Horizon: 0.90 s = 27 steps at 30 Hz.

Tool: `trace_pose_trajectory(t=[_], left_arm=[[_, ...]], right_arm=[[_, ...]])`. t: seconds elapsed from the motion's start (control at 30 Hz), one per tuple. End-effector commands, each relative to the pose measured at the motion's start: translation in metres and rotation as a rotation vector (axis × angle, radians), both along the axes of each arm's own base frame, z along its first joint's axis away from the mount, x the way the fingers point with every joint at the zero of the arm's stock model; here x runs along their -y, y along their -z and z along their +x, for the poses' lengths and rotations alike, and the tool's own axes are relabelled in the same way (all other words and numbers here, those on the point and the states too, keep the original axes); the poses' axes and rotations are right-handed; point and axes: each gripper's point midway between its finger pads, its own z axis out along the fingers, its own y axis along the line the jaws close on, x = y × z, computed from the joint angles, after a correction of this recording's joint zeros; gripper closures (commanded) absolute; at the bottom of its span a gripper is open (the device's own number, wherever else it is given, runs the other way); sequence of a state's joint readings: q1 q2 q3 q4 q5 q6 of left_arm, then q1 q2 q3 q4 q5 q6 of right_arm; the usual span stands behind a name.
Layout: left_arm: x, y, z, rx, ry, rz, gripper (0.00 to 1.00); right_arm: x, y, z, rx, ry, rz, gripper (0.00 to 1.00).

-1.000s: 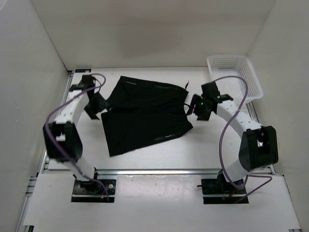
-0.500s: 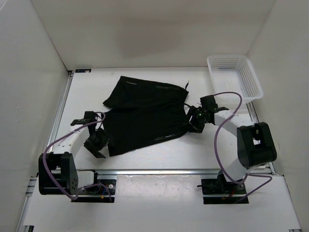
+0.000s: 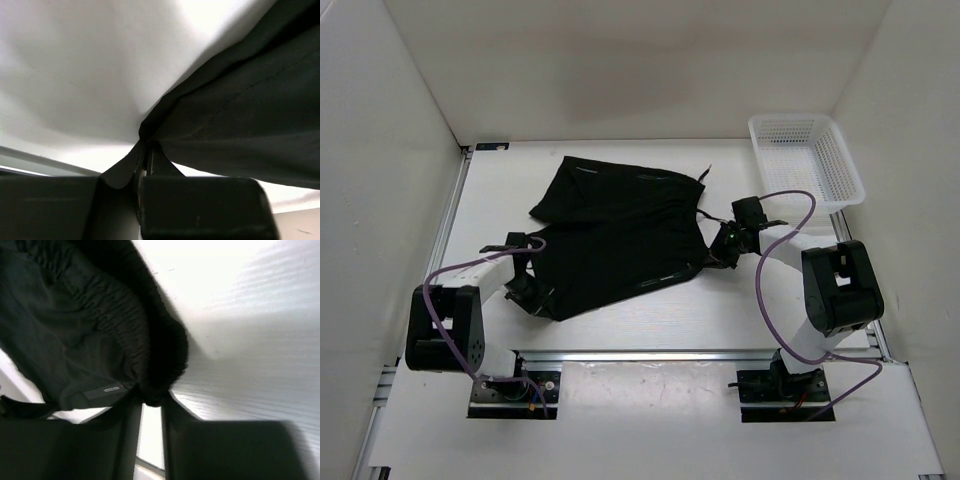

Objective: Fold and stack the shorts
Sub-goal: Fold the shorts

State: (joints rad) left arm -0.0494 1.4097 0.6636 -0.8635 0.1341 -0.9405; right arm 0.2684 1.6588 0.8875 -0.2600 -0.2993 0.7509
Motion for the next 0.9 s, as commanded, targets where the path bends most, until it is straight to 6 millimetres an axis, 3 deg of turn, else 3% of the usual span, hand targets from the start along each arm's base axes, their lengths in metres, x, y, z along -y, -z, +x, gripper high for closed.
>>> trace_pose_trajectory(t=[0.0, 0.07, 0.3, 0.4, 0.5, 0.6, 0.63, 0.7, 0.73, 0.8, 0.83, 0.87], left_arm=[[-0.007, -0.003, 0.022, 0.080, 0.005, 0.050, 0.90], [-0.007, -0.010, 0.021, 0.091, 0.005, 0.050, 0.90], [-0.008, -0.056, 0.016, 0.244, -0.028, 0.054, 0.90], [-0.007, -0.065, 0.000, 0.250, -0.036, 0.042, 0.90], [-0.004, -0.089, -0.009, 0.308, -0.027, 0.033, 0.90], [-0.008, -0.116, -0.005, 0.377, -0.033, 0.050, 0.90], [-0.010, -0.135, 0.004, 0.431, -0.026, 0.060, 0.90], [-0.011, -0.152, 0.017, 0.469, -0.022, 0.069, 0.90], [-0.010, -0.175, 0.031, 0.530, 0.003, 0.071, 0.90], [-0.015, -0.187, 0.051, 0.531, 0.017, 0.110, 0.90], [-0.016, -0.211, 0.067, 0.590, 0.029, 0.121, 0.90], [-0.015, -0.211, 0.084, 0.575, 0.042, 0.125, 0.90]], right_arm=[[0.005, 0.002, 0.007, 0.010, 0.020, -0.030, 0.90], [0.007, -0.001, 0.003, 0.013, 0.026, -0.041, 1.00], [0.029, -0.003, -0.036, -0.015, 0.016, -0.121, 1.00], [0.043, -0.006, -0.064, -0.047, 0.002, -0.173, 1.00], [0.061, -0.013, -0.089, -0.065, 0.023, -0.211, 1.00], [0.073, -0.032, -0.108, -0.050, 0.051, -0.219, 1.00], [0.075, -0.035, -0.113, -0.051, 0.064, -0.227, 1.00], [0.081, -0.052, -0.112, -0.011, 0.096, -0.231, 1.00], [0.084, -0.056, -0.115, -0.017, 0.100, -0.246, 1.00], [0.086, -0.073, -0.105, 0.013, 0.128, -0.243, 1.00], [0.087, -0.078, -0.101, 0.013, 0.137, -0.243, 1.00], [0.087, -0.084, -0.095, 0.026, 0.142, -0.248, 1.00]])
